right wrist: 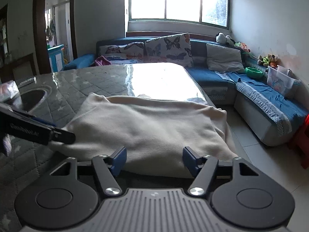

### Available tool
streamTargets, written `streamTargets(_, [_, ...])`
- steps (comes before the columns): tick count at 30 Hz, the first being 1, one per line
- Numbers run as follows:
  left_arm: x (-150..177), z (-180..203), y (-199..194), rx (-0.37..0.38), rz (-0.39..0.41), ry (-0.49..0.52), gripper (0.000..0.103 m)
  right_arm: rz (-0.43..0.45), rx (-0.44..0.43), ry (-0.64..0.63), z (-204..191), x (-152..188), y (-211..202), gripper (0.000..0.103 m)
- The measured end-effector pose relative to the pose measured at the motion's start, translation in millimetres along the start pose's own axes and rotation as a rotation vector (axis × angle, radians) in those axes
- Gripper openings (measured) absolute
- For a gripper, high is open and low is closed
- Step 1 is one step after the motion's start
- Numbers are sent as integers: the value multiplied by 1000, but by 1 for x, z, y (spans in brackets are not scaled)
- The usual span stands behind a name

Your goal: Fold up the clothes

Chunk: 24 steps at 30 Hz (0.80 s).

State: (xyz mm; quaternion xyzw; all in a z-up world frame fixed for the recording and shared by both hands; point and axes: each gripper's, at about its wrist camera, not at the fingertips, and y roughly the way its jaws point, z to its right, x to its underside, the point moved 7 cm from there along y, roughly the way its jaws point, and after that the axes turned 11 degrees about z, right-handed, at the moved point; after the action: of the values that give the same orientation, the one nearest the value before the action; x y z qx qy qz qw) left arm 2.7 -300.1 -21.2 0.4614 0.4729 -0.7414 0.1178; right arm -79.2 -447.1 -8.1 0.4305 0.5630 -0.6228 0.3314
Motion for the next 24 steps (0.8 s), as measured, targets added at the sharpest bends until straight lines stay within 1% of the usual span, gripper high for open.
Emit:
streamTargets(2, [1,0,-3,5,2,0,66,3,-3,5,-2,0,-3,69])
streamTargets(4, [2,1,-6,8,5,2,68,0,-5,12,-5,2,-6,75])
streamTargets(9, [4,0,-14,11,11,7,70,-13,-2,35,-9,9,-12,76])
streamTargets(11, [5,0,-17,12,14,9,71,-14,0,50,-10,11,-15,79])
streamTargets(12, [5,0,-18,13,15,11,71,-14,2,53,-10,12,-16,83])
streamTargets(14, [7,1,-21,15,16,17,74,-14,5,55,-11,13,-19,84])
streamTargets(19, [13,3,-31,19,30,45,85,-8,19,71,-15,14,-25,91])
streamTargets(20, [14,4,-33,19,35,54,85,-6,24,73,-16,14,-26,92])
streamTargets(22, [17,5,-37,20,41,65,87,-2,40,76,-16,15,-29,97])
streamTargets(24, [20,4,-40,25,41,64,89,5,57,78,-17,15,-32,98])
